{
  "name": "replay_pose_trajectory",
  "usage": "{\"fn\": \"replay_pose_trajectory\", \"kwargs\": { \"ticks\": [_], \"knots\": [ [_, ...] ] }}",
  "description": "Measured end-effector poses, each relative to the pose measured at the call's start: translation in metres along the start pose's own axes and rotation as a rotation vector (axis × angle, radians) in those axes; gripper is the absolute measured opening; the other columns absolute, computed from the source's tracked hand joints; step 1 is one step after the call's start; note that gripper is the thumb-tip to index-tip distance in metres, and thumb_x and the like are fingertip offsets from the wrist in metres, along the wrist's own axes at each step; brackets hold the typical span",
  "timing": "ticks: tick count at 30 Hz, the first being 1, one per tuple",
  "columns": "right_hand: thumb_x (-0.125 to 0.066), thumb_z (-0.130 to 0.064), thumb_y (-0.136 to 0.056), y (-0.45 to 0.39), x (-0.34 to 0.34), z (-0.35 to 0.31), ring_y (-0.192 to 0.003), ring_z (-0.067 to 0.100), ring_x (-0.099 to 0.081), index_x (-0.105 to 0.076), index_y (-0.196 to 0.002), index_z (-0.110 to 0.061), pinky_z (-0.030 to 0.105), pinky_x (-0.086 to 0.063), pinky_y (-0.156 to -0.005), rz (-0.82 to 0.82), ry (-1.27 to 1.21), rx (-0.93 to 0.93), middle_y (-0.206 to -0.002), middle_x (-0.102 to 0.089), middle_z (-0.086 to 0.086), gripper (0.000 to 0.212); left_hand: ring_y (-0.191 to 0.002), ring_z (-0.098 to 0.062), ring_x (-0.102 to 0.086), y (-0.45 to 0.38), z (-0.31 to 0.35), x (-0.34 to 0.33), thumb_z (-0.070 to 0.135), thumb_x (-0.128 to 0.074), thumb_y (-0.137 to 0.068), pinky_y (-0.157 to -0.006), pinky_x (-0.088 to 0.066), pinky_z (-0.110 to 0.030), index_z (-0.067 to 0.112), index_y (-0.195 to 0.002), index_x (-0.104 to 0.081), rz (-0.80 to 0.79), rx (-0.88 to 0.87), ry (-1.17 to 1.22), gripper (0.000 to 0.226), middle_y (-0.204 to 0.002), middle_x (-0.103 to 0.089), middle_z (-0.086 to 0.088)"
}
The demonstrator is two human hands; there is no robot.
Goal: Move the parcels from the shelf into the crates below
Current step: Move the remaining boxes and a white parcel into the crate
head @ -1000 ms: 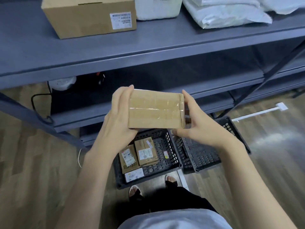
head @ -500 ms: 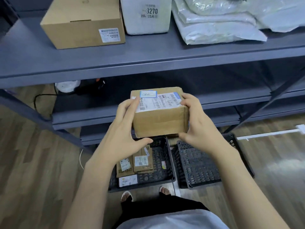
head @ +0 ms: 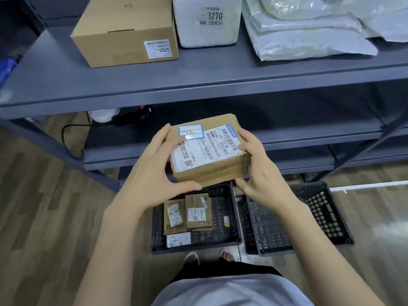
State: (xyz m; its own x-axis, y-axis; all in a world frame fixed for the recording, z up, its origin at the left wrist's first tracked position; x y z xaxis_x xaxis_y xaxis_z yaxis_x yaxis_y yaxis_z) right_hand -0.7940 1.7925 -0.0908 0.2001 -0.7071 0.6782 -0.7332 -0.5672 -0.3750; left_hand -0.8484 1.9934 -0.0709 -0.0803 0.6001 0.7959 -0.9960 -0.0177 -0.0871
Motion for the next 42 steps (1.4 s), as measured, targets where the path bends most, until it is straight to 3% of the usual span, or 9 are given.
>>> {"fn": "replay_pose_trajectory", "kwargs": {
  "ticks": [3,6,9,12,15,19,26,34,42],
  "knots": [
    [-0.063,0.011,-0.068,-0.003,-0.004,0.004,-0.117,0.018,-0.051,-0.029,-0.126,-0.024,0.035,-0.048,-0.072,-0.037,0.028,-0.019,-0.156,-0.013,-0.015,0.075,-0.143,-0.001,-0.009,0.002,-0.021,0.001,0.068,-0.079,-0.047,-0.112,-0.028,-0.04,0.052,-0.144,-0.01,-0.151,0.024,-0.095,0.119,-0.152,0.009,0.03],
    [-0.065,0.009,-0.069,-0.009,-0.011,0.005,-0.093,0.01,-0.053,-0.028,-0.127,-0.025,0.037,-0.047,-0.066,-0.081,0.071,-0.021,-0.156,-0.012,-0.019,0.076,-0.143,-0.01,-0.016,0.001,-0.039,0.008,0.038,-0.086,-0.059,-0.11,-0.03,-0.042,0.062,-0.136,0.001,-0.136,0.03,-0.14,0.119,-0.153,0.009,0.025],
    [-0.067,0.007,-0.071,-0.02,-0.015,0.003,-0.105,0.009,-0.051,-0.029,-0.129,-0.022,0.04,-0.049,-0.07,-0.114,0.097,0.027,-0.157,-0.014,-0.015,0.075,-0.142,-0.005,-0.014,-0.006,-0.047,0.008,0.021,-0.083,-0.067,-0.112,-0.027,-0.036,0.057,-0.137,0.001,-0.087,-0.003,-0.04,0.115,-0.157,-0.004,0.013],
    [-0.062,0.011,-0.071,-0.031,-0.015,0.002,-0.131,0.017,-0.042,-0.027,-0.132,-0.021,0.03,-0.048,-0.082,-0.103,0.119,0.058,-0.156,-0.013,-0.011,0.077,-0.124,0.001,-0.038,-0.012,-0.045,0.006,0.017,-0.081,-0.068,-0.102,-0.035,-0.026,0.059,-0.138,-0.008,-0.099,-0.053,0.045,0.109,-0.134,-0.037,0.012],
    [-0.058,0.012,-0.073,-0.04,-0.009,0.004,-0.138,0.017,-0.033,-0.023,-0.139,-0.023,0.014,-0.036,-0.093,-0.066,0.138,0.014,-0.156,-0.016,-0.001,0.083,-0.099,0.007,-0.046,-0.018,-0.04,0.011,0.021,-0.085,-0.062,-0.089,-0.033,-0.007,0.05,-0.136,-0.024,-0.009,-0.08,0.075,0.1,-0.106,-0.042,0.017],
    [-0.067,0.0,-0.08,-0.047,-0.003,-0.001,-0.139,0.02,-0.028,-0.014,-0.149,-0.008,0.02,-0.023,-0.111,0.0,0.234,-0.057,-0.152,-0.027,0.01,0.088,-0.085,-0.002,-0.048,-0.017,-0.026,0.018,0.018,-0.085,-0.065,-0.08,-0.041,-0.017,0.025,-0.139,-0.043,0.199,-0.214,0.023,0.085,-0.1,-0.049,0.007],
    [-0.066,-0.012,-0.087,-0.053,-0.01,-0.02,-0.147,0.016,0.006,0.009,-0.148,0.0,0.015,0.001,-0.116,-0.057,0.228,-0.127,-0.159,0.003,0.015,0.097,-0.082,-0.014,-0.051,-0.011,-0.016,0.028,0.01,-0.083,-0.067,-0.077,-0.044,-0.022,0.014,-0.135,-0.045,0.423,-0.269,-0.035,0.077,-0.096,-0.051,-0.007],
    [-0.073,-0.019,-0.081,-0.049,-0.029,-0.049,-0.145,0.002,-0.007,0.002,-0.153,-0.013,0.0,-0.008,-0.106,-0.119,0.013,-0.185,-0.16,-0.006,-0.004,0.104,-0.087,-0.02,-0.051,-0.01,-0.014,0.033,0.008,-0.08,-0.071,-0.074,-0.042,-0.027,0.018,-0.135,-0.04,0.515,-0.254,-0.127,0.077,-0.101,-0.045,-0.005],
    [-0.071,-0.03,-0.085,-0.051,-0.036,-0.057,-0.127,-0.008,-0.038,-0.02,-0.148,-0.027,0.008,-0.036,-0.098,0.009,-0.182,-0.279,-0.143,-0.037,-0.013,0.082,-0.091,-0.014,-0.051,-0.002,-0.026,0.032,0.009,-0.081,-0.071,-0.073,-0.048,-0.029,0.02,-0.132,-0.041,0.462,-0.224,-0.055,0.074,-0.108,-0.041,0.0]
  ]
}}
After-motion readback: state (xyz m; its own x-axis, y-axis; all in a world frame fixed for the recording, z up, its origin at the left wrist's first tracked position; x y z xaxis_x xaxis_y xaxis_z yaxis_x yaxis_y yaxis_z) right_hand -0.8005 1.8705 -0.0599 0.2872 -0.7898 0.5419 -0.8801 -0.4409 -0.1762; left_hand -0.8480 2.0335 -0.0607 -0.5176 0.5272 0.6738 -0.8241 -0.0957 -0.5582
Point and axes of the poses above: each hand's wrist, its own y-axis away from the middle knuckle, its own x-axis out of the back of the hand, z = x × y, the point moved 7 cm from there along -y, towards the middle knuckle
